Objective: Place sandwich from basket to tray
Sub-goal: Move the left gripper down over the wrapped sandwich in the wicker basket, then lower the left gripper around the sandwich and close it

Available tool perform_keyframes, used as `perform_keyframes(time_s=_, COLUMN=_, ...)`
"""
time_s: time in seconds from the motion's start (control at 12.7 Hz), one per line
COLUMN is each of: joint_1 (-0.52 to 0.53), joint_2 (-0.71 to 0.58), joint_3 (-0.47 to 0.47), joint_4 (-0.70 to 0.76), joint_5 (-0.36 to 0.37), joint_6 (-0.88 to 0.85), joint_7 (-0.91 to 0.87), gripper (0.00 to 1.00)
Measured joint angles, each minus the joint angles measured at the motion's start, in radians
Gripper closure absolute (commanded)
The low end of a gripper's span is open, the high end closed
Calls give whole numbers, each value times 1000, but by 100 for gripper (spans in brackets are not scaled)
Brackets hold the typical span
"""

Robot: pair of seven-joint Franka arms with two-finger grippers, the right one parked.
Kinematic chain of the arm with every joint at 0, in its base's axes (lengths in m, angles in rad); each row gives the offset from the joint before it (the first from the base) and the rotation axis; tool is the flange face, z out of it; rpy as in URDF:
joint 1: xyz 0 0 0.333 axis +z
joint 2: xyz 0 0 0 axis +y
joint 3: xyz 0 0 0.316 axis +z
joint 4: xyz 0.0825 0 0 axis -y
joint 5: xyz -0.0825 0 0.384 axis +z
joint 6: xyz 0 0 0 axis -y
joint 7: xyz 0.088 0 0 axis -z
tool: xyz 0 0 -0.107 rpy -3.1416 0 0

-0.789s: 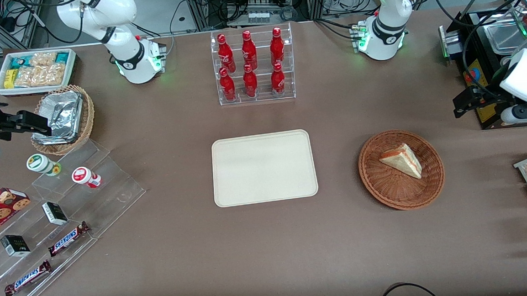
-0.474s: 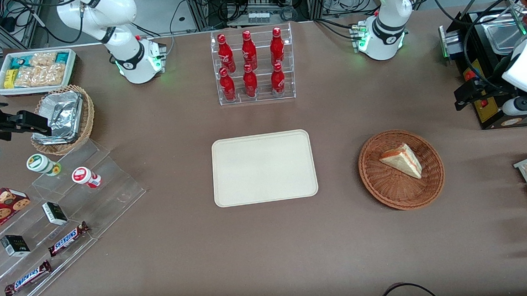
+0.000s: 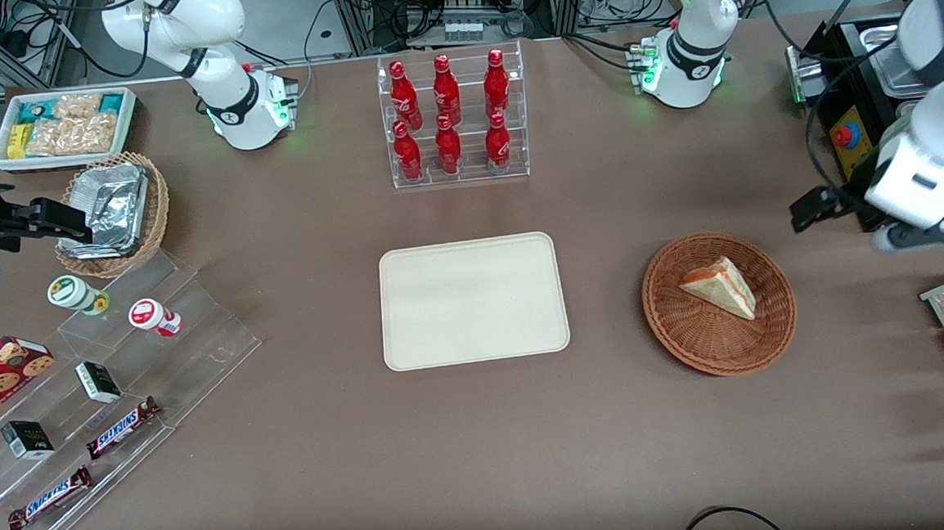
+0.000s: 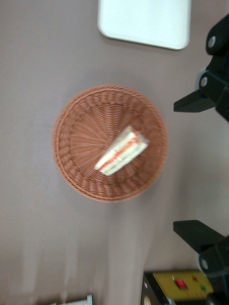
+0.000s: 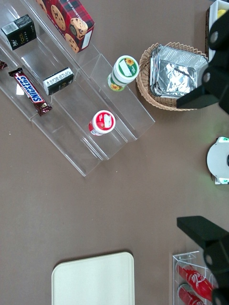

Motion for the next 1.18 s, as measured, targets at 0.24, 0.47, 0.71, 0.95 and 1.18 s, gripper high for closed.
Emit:
perform_keyframes(time_s=0.24, joint_1=-1, joint_2=11, joint_3=-4, joint_4=-150, joint_5=0, joint_6=200, joint_7=-195, gripper=0)
perform_keyframes(time_s=0.47, joint_1=-4, joint_2=12, joint_3=-8, joint_4=-265, joint_5=0, joint_6=344, joint_7=-408, gripper=0)
perform_keyframes(time_s=0.71, joint_1=-13, joint_2=20, joint_3=-9, joint_4=-356, joint_5=0, joint_6=463, joint_7=-539, gripper=0)
perform_keyframes(time_s=0.95, joint_1=-23, joint_2=44, joint_3=-10, joint_4=-422, joint_5=0, joint_6=560, joint_7=-624, gripper=0)
perform_keyframes(time_s=1.18, joint_1=-37, joint_2=90, joint_3=-10, joint_4=-428, joint_5=0, joint_6=597, joint_7=-647, gripper=0)
